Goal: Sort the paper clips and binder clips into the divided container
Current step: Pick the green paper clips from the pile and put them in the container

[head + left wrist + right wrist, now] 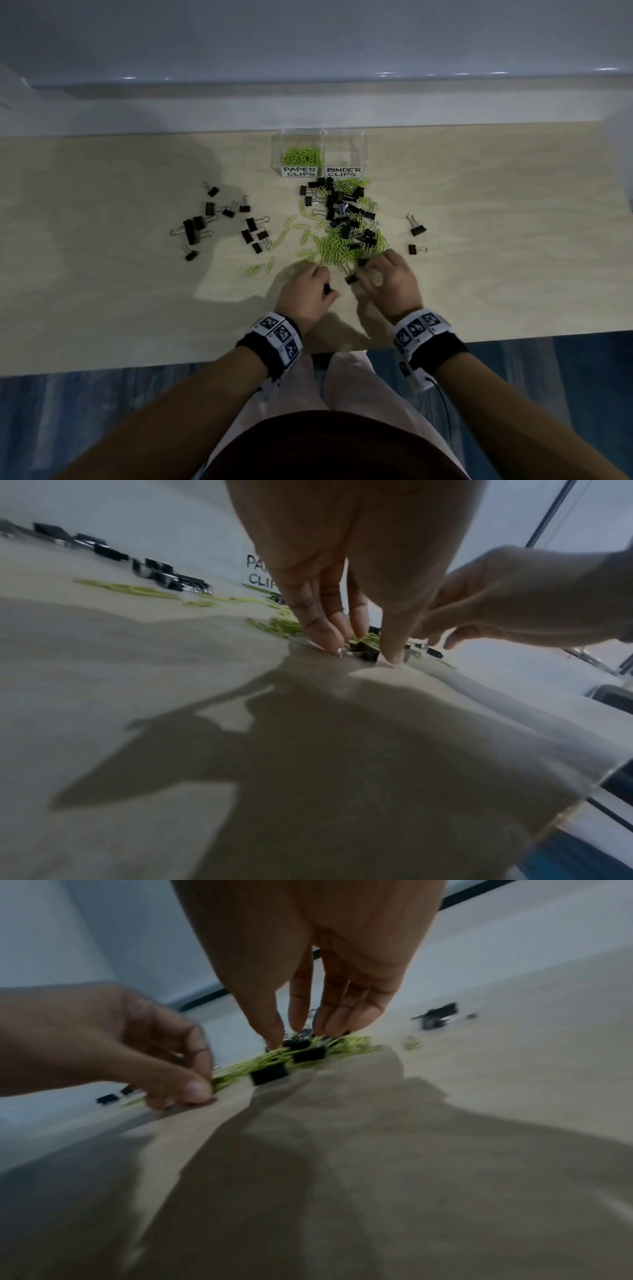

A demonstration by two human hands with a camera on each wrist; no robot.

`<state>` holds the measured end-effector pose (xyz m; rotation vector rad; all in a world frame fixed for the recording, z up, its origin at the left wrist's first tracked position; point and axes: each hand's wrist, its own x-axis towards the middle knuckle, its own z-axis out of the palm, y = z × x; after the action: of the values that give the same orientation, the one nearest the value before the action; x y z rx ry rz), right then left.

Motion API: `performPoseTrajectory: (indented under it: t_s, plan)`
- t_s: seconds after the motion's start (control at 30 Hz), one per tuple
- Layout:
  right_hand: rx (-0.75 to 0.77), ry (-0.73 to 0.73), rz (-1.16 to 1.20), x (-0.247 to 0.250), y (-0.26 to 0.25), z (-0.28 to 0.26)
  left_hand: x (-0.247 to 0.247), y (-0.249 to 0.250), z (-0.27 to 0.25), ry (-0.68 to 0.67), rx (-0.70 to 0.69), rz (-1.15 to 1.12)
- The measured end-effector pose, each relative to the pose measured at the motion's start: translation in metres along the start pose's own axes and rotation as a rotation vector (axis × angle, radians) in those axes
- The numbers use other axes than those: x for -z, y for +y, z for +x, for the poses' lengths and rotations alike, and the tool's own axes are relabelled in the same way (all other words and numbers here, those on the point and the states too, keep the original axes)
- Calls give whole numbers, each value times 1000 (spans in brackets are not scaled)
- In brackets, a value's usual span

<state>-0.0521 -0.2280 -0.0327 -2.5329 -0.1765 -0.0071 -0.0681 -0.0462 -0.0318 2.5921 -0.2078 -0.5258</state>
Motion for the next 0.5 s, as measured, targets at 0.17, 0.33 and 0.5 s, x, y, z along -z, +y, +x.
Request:
performPoseTrajectory:
  t_s: [0.17,0.33,0.5]
  plan:
    - [63,-46,25,-25,-12,-5,1,-5,-3,21,-16,-62]
    - [142,-132,72,-22,-7,-12,10,-21,-16,-62,-119,-17]
    - [21,-74,77,12,22,-9,18,-40,-20,-124,-258,66]
